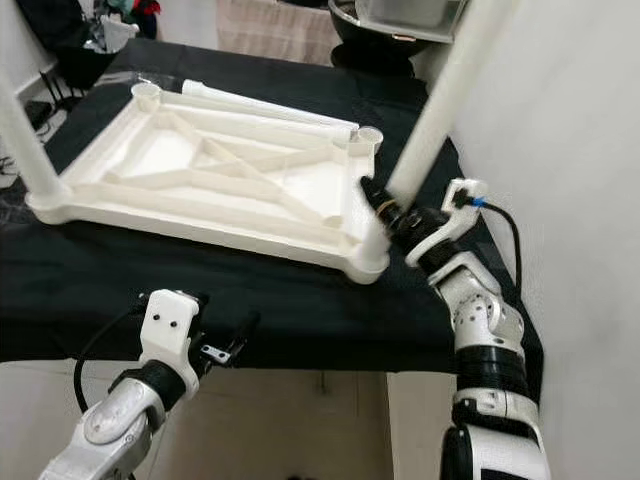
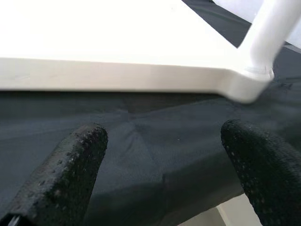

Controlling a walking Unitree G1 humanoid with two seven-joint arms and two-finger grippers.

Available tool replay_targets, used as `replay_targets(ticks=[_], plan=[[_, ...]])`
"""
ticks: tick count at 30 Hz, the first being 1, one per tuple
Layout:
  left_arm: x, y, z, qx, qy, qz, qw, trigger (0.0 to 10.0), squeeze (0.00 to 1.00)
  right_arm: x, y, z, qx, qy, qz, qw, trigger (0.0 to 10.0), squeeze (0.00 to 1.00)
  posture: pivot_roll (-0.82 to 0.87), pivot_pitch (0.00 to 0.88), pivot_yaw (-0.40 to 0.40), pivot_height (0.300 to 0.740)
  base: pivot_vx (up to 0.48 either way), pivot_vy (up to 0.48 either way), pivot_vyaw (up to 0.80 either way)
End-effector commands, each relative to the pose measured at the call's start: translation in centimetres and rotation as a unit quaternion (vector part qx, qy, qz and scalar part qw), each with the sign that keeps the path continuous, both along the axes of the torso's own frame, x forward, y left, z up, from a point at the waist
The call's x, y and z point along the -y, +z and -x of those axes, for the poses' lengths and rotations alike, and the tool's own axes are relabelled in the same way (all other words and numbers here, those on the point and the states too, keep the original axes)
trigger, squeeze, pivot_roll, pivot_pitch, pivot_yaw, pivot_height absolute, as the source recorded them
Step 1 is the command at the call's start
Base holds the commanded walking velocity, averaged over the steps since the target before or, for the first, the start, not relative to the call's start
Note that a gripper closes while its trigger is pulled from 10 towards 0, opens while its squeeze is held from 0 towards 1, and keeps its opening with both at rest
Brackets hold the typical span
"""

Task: Building children table

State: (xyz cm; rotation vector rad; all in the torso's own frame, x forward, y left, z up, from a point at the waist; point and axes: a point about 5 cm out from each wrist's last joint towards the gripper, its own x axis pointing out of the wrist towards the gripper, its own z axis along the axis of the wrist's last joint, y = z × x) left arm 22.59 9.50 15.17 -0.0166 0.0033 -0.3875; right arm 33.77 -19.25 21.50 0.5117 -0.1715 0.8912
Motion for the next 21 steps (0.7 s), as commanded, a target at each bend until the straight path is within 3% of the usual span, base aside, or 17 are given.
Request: replay_targets(ticks=[1, 6, 10, 11, 13, 14, 15, 17, 20, 21], plan=[[0.0, -0.4, 0.1, -0.009, 0.000, -0.002, 1.000, 10.0, 0.00, -1.4, 0.4, 0.7, 0.021, 0.063, 0.005, 0.998, 10.0, 0.00, 0.08, 0.152, -0.122, 0.740, 0.000, 0.000, 0.00], [0.0, -0.4, 0.2, -0.009, 0.001, -0.002, 1.000, 10.0, 0.00, -2.8, 1.2, 1.6, 0.051, 0.135, 0.020, 0.989, 10.0, 0.00, 0.08, 0.151, -0.123, 0.740, 0.000, 0.000, 0.00], [0.0, -0.4, 0.2, -0.010, 0.000, -0.001, 1.000, 10.0, 0.00, -3.0, 1.3, 1.3, 0.046, 0.120, 0.031, 0.991, 9.8, 0.00, 0.07, 0.149, -0.121, 0.740, 0.000, 0.000, 0.00], [0.0, -0.4, 0.2, -0.010, 0.000, -0.001, 1.000, 10.0, 0.00, -3.0, 1.1, 0.7, 0.040, 0.089, 0.049, 0.994, 0.0, 0.00, 0.07, 0.149, -0.121, 0.740, 0.000, 0.000, 0.00], [0.1, -0.4, 0.2, -0.009, 0.000, -0.001, 1.000, 10.0, 0.00, -2.6, 0.6, -0.6, 0.020, 0.013, 0.073, 0.997, 0.0, 0.00, 0.08, 0.144, -0.124, 0.740, 0.000, 0.000, 0.00], [0.1, -0.4, 0.2, -0.009, 0.000, -0.001, 1.000, 10.0, 0.00, -2.6, 0.6, -0.6, 0.020, 0.013, 0.073, 0.997, 0.0, 0.00, 0.08, 0.144, -0.124, 0.740, 0.000, 0.000, 0.00], [0.1, -0.4, 0.2, -0.010, -0.001, -0.001, 1.000, 10.0, 0.00, -2.2, 0.4, -1.2, 0.014, -0.027, 0.082, 0.996, 0.0, 0.00, 0.08, 0.143, -0.122, 0.740, 0.000, 0.000, 0.00], [0.1, -0.5, 0.2, -0.010, -0.001, -0.001, 1.000, 10.0, 0.00, -1.0, -0.3, -2.3, -0.008, -0.110, 0.101, 0.989, 0.0, 0.00, 0.08, 0.140, -0.123, 0.740, 0.000, 0.000, 0.00], [0.1, -0.5, 0.2, -0.010, -0.001, -0.001, 1.000, 10.0, 0.00, -0.3, -0.6, -2.8, -0.025, -0.153, 0.108, 0.982, 0.0, 0.00, 0.08, 0.139, -0.123, 0.740, 0.000, 0.000, 0.00], [0.1, -0.5, 0.2, -0.010, -0.002, -0.001, 1.000, 10.0, 0.00, 0.5, -1.0, -3.3, -0.045, -0.196, 0.117, 0.973, 0.0, 0.00, 0.08, 0.139, -0.123, 0.740, 0.000, 0.000, 0.00]])
